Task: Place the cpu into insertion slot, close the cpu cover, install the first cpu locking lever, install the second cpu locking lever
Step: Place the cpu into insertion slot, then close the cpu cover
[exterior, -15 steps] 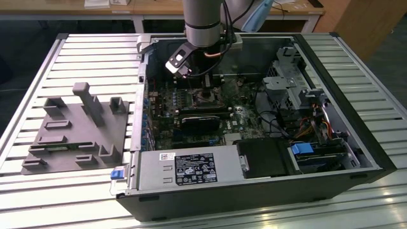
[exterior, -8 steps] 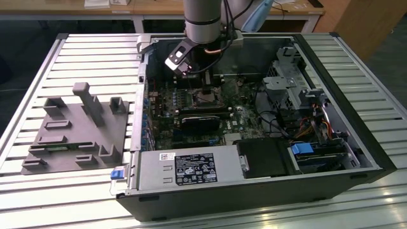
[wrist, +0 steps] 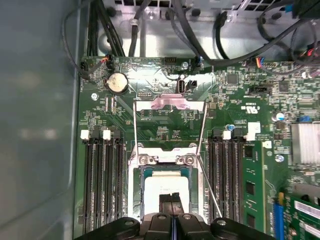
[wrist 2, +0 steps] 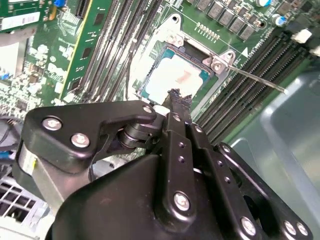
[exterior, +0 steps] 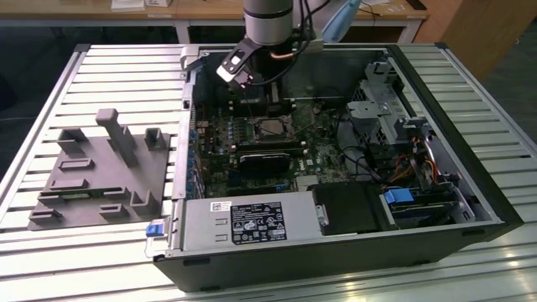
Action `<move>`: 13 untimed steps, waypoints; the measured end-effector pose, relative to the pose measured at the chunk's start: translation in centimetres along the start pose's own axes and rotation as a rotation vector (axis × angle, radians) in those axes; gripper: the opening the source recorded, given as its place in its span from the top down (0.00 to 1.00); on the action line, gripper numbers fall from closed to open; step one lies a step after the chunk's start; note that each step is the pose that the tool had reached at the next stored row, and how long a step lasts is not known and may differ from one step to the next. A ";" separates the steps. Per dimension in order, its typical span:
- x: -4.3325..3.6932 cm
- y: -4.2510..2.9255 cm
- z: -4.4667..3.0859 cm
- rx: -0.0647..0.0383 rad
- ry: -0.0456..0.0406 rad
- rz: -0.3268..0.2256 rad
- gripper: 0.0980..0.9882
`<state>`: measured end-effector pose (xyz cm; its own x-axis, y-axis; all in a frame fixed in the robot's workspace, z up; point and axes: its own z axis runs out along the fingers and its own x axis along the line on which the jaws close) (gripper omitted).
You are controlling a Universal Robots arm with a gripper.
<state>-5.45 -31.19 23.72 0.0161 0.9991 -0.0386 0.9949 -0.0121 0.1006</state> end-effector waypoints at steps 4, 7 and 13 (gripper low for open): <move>-0.04 0.10 -0.98 0.000 0.0001 0.000 1.00; -0.05 0.15 -1.42 0.000 -0.0001 0.000 1.00; -0.06 0.15 -1.42 0.000 -0.0026 0.000 1.00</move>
<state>-5.45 -31.19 25.15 0.0160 0.9990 -0.0412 0.9949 -0.0118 0.1006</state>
